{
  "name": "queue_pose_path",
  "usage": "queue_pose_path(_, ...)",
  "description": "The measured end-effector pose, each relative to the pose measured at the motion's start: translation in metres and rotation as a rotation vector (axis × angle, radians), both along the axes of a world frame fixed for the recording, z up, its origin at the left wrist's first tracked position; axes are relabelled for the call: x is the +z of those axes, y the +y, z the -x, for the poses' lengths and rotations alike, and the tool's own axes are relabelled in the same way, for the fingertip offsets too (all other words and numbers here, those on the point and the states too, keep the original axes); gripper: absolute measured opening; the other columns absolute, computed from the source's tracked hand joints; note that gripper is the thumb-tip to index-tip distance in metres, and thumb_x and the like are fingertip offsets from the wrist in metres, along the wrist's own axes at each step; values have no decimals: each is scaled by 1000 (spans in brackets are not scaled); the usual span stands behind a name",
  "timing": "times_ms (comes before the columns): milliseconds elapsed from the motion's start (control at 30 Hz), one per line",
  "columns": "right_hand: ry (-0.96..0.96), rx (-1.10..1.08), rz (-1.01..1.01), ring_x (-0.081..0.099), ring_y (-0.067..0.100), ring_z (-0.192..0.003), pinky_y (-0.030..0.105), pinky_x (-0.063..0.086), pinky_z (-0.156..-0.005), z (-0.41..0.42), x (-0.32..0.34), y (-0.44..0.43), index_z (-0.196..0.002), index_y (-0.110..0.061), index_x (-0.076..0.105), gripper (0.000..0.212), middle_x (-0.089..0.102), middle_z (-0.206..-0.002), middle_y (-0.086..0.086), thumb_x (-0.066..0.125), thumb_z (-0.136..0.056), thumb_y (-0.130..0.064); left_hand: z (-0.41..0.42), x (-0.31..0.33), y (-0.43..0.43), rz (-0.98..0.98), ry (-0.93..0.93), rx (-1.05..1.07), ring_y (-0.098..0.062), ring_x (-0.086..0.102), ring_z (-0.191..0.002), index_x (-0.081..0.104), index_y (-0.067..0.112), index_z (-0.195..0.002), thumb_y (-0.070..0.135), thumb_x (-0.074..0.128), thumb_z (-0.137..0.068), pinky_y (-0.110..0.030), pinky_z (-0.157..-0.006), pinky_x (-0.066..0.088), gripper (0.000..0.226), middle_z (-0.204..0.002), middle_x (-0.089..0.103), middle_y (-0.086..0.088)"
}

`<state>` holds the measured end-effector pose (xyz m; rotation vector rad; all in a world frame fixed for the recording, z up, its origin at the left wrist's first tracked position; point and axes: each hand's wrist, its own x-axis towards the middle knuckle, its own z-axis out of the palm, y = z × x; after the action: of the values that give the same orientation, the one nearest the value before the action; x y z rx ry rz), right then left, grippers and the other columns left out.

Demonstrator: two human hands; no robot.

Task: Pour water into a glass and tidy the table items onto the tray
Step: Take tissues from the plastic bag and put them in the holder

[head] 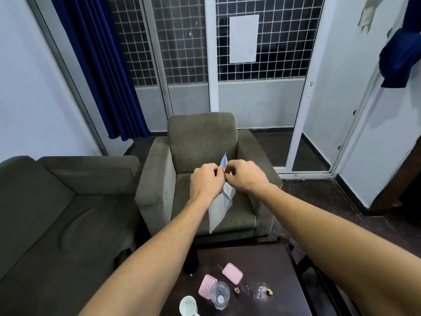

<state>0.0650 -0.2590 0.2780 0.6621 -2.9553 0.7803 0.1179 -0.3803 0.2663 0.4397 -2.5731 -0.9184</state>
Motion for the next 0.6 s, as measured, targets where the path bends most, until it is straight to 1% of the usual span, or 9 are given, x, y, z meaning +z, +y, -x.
queue_pose_path(67,-9,30,-52,67,24,-93,31,50,-70,-2,-3,0,-97,-35,73,21,70,-90,-3,55,-89,-41,-3,-4,1,9,-14,26,-31,69,-73,66,13,-70,34,44,-90,-41,-70,57,36,-67,71,-9)
queue_pose_path(133,37,51,-57,66,24,-93,31,50,-72,-4,-4,0,-109,-42,74,28,73,-96,-3,55,-88,-39,-6,-8,2,9,-18,55,-30,70,-72,67,14,-69,34,45,-90,-41,-69,58,36,-67,71,-7)
queue_pose_path(167,40,65,-85,65,24,-92,31,49,-71,-5,-4,0,-110,-43,74,29,73,-96,-3,56,-88,-37,-6,-9,2,5,-17,68,-29,70,-72,66,14,-69,33,45,-90,-41,-68,58,35,-67,71,-7)
queue_pose_path(233,3,70,-215,66,25,-89,30,47,-69,-5,-4,-1,-105,-34,76,26,70,-92,-1,59,-86,-37,-7,-12,3,-7,-13,77,-27,70,-68,63,14,-64,31,46,-90,-41,-66,58,36,-65,70,-7)
queue_pose_path(333,-38,15,-342,58,22,-73,30,45,-66,-6,-6,-4,-89,-21,68,21,57,-77,-4,66,-81,-40,-9,-15,6,-17,-16,88,-26,68,-66,58,16,-58,30,45,-90,-41,-65,58,37,-62,68,-6)
queue_pose_path(400,-61,-54,-326,51,19,-65,30,40,-62,-5,-8,-5,-76,-20,53,22,51,-73,-4,66,-81,-38,-7,-16,6,-42,-24,89,-30,69,-69,60,13,-61,29,44,-87,-41,-67,58,35,-66,70,-9)
queue_pose_path(467,-127,-102,-315,50,20,-66,29,38,-60,-4,-9,-6,-72,-19,44,27,50,-75,-2,65,-82,-32,-6,-18,7,-72,-28,63,-34,69,-69,64,9,-64,28,43,-85,-40,-69,58,35,-68,71,-10)
queue_pose_path(533,-219,-158,-267,54,18,-62,27,39,-54,-1,-9,-6,-73,-17,45,22,53,-73,0,63,-82,-25,-5,-20,9,-77,-27,30,-35,69,-67,61,5,-64,28,43,-84,-40,-70,57,35,-66,70,-12)
queue_pose_path(600,-316,-207,-241,57,14,-52,23,38,-46,0,-7,-5,-75,-15,49,17,59,-69,2,63,-82,-21,-4,-23,10,-90,-13,2,-35,69,-64,55,5,-60,27,44,-85,-41,-69,57,35,-63,69,-11)
